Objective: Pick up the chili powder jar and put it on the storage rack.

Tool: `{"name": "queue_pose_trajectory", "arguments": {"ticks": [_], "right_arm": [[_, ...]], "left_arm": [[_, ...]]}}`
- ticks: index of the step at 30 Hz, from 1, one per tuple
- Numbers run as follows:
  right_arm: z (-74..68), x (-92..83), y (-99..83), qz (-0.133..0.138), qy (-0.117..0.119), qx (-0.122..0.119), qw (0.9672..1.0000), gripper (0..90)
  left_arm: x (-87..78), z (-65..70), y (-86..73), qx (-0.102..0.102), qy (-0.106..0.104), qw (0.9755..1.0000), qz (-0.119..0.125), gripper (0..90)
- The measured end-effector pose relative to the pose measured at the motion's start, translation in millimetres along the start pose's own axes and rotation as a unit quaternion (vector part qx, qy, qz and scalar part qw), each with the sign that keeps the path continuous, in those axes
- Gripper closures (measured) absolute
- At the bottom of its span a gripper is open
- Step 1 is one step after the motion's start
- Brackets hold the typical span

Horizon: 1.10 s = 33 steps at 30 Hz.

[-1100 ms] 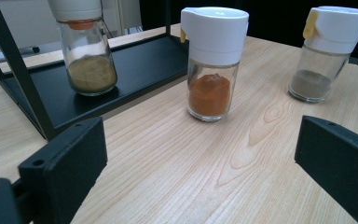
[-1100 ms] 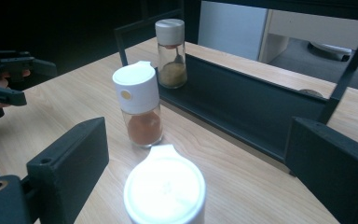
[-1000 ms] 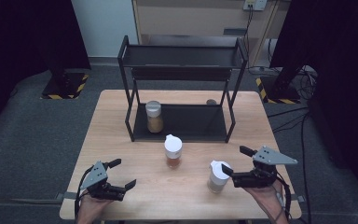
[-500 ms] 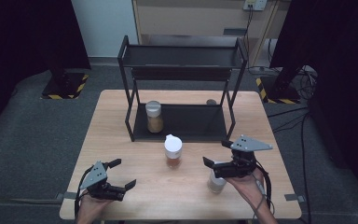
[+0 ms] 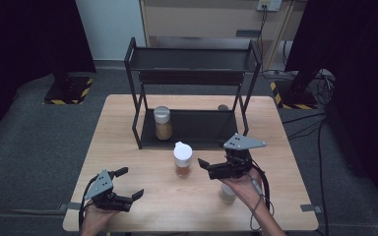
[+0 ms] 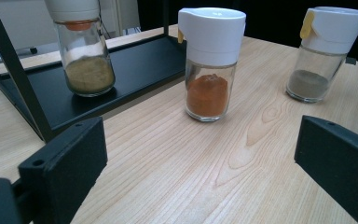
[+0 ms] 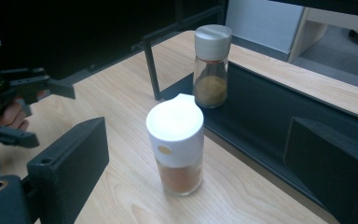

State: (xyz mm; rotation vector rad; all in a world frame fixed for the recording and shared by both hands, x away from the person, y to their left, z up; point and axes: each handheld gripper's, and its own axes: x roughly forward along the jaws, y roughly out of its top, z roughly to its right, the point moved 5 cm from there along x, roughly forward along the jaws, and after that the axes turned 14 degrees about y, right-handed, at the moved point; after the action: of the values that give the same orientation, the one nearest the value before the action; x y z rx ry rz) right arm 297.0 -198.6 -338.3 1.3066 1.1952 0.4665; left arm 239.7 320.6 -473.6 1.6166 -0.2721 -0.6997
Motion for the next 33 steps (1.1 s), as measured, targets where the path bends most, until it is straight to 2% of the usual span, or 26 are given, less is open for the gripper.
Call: {"name": "queue_pose_trajectory", "arguments": {"ticks": [6, 13, 25, 33], "right_arm": [[-4.9, 20.4, 8.0, -0.014, 0.004, -0.006, 0.9999, 6.9], [-6.3, 44.2, 16.3, -0.025, 0.003, 0.001, 0.9997, 7.0], [-7.9, 88.3, 19.8, -0.065, -0.031, 0.017, 0.9973, 7.5], [-1.7, 109.5, 14.0, -0.086, -0.036, 0.035, 0.9951, 8.2]], "left_arm": [[-0.2, 0.0, 0.0, 0.001, -0.001, 1.0, 0.0, 1.5], [-0.4, 0.0, 0.0, 0.001, -0.001, 1.0, 0.001, 1.5], [-1.2, 0.1, 0.0, 0.003, 0.0, 1.0, 0.003, 1.5], [-1.3, 0.0, -0.1, 0.004, -0.001, 1.0, 0.005, 1.5]]}}
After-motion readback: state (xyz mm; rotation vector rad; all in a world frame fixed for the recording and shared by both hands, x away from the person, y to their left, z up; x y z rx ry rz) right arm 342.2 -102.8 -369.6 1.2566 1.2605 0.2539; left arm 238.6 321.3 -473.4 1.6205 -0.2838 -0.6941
